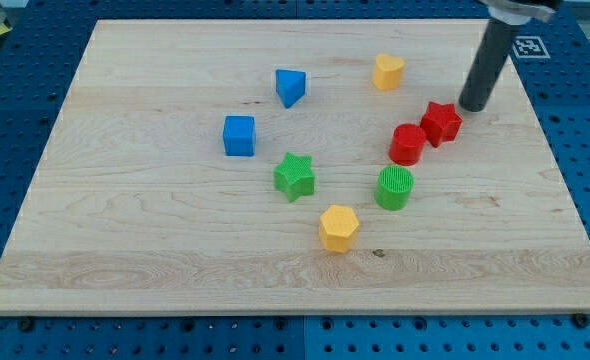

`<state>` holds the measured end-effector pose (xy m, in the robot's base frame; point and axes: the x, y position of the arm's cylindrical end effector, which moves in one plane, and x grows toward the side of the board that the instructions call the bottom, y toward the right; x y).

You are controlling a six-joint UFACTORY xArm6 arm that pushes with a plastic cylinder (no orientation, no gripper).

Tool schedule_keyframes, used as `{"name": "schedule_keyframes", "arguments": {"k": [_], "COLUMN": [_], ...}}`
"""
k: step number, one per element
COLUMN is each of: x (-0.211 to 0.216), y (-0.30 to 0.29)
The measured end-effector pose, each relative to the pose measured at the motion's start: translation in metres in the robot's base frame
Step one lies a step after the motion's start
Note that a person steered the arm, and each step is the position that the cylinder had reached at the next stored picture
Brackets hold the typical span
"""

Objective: Group up the red blocks below the yellow heart

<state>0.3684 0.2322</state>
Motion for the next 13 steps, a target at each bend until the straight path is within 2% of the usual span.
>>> {"name": "schedule_keyframes", "arguments": {"k": [2,5,9,13], "x": [0.0,0.001,0.049,0.018], "y": [0.019,0.005,-0.012,-0.016]}}
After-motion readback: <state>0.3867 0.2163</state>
